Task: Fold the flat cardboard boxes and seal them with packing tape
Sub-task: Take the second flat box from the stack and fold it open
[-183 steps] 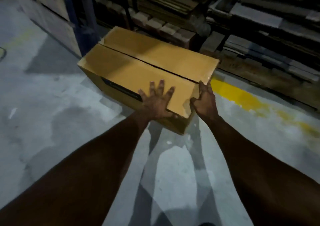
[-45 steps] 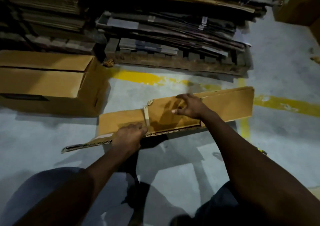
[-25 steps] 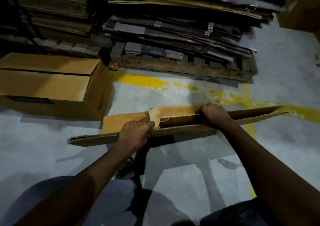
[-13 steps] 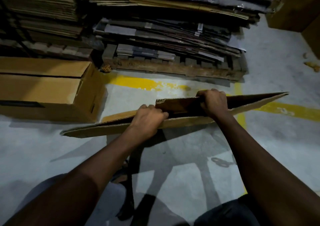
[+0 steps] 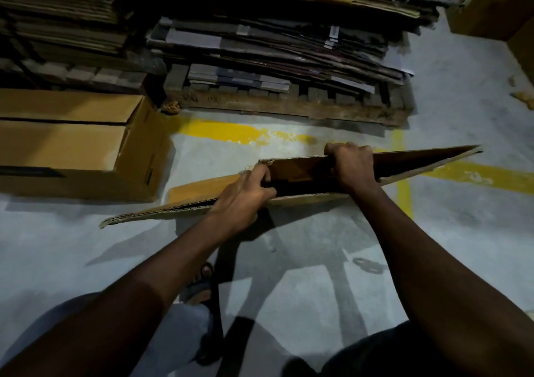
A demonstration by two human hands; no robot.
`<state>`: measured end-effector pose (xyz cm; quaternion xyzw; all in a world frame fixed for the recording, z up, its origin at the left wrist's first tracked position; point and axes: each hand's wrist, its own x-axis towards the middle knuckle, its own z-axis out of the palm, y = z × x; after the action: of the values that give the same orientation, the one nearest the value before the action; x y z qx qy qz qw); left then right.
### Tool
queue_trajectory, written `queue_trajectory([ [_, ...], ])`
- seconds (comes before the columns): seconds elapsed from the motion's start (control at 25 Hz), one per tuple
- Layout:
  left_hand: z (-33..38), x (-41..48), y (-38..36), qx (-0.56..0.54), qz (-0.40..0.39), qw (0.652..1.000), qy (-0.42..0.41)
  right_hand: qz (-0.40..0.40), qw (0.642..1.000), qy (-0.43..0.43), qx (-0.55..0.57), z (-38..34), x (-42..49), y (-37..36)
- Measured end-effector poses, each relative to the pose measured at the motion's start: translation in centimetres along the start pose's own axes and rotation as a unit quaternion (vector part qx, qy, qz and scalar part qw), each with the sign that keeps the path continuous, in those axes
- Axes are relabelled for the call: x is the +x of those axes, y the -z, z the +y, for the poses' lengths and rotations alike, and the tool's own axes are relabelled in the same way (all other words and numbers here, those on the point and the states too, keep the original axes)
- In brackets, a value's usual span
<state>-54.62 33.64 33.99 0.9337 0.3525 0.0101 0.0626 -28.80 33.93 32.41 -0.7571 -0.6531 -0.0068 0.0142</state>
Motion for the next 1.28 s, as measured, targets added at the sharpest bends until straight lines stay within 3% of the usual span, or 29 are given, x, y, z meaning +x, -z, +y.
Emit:
queue_trajectory([
  [0.24,-0.6,-1.0,-0.7,0.024,-0.032,0.998,0.050,-0.012,0.999,0.051,0.013,-0.1,-0.8,-1.0],
  [0.4,-0.3,-1.4,-1.1,0.015,-0.017,0.999,0.045,0.026,0.995,0.071,0.066,0.4,-1.8,-1.4],
  [0.64,-0.1,-1.9,-2.2,0.017,0.011,1.000,0.016,0.011,0.990,0.095,0.100,1.1,-2.6,-1.8],
  [0.84,1.8,-2.4,-3.3,0.066,0.069,0.993,-0.073,-0.026,0.995,0.086,0.038,2.3,-3.0,-1.6],
  [1.12,2.1,-1.5,-1.3,0.073,0.004,0.993,-0.094,0.053,0.997,0.038,0.050,1.5,0.3,-0.5],
  [1.28,2.0,-0.7,0.9,0.016,-0.049,0.989,-0.139,0.111,0.992,0.006,0.051,-1.0,5.3,1.8],
])
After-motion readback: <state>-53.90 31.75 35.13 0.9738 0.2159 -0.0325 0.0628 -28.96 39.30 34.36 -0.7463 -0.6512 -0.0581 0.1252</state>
